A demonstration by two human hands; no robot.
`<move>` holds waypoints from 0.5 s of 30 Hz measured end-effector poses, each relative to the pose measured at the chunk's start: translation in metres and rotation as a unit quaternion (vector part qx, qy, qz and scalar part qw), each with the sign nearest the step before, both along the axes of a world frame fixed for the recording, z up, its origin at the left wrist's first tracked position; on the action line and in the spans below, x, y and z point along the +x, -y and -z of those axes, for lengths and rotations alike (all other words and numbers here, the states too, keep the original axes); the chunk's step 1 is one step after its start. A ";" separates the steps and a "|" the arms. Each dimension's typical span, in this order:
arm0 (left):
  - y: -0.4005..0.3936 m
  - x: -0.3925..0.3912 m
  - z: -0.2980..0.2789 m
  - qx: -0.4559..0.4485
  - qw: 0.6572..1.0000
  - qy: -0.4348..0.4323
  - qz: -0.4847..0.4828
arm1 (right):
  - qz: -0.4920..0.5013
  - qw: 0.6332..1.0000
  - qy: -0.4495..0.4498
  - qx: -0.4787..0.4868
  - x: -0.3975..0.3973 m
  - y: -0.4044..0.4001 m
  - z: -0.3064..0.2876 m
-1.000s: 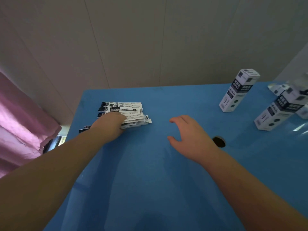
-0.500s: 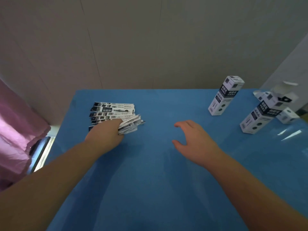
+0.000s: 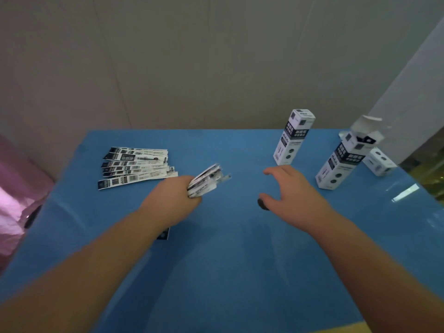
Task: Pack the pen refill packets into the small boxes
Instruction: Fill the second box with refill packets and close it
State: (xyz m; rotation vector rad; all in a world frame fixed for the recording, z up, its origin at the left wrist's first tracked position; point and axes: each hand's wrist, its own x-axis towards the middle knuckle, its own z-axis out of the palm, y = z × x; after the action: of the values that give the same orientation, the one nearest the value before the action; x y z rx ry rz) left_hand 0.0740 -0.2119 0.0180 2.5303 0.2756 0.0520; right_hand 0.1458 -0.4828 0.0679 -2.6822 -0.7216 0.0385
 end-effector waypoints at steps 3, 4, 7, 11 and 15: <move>0.037 0.008 -0.003 0.013 1.000 -0.014 -0.002 | -0.005 1.000 -0.010 -0.002 0.009 0.036 0.004; 0.051 0.012 -0.003 0.018 1.000 -0.019 -0.006 | -0.008 1.000 -0.014 -0.006 0.013 0.050 0.006; 0.096 0.025 -0.002 0.037 0.999 -0.035 -0.011 | -0.014 0.999 -0.027 -0.018 0.024 0.097 0.011; 0.162 0.046 0.001 0.060 0.997 -0.055 -0.011 | -0.040 0.997 -0.042 -0.048 0.045 0.162 0.013; 0.225 0.070 0.012 0.116 0.991 -0.059 0.014 | -0.045 0.995 -0.046 -0.078 0.075 0.228 0.014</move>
State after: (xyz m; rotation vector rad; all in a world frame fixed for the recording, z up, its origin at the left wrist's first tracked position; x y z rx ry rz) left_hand 0.1439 -0.4366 0.0057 2.7732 0.2973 -0.0820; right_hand 0.2213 -0.7108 0.0541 -2.7719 -0.8414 0.2492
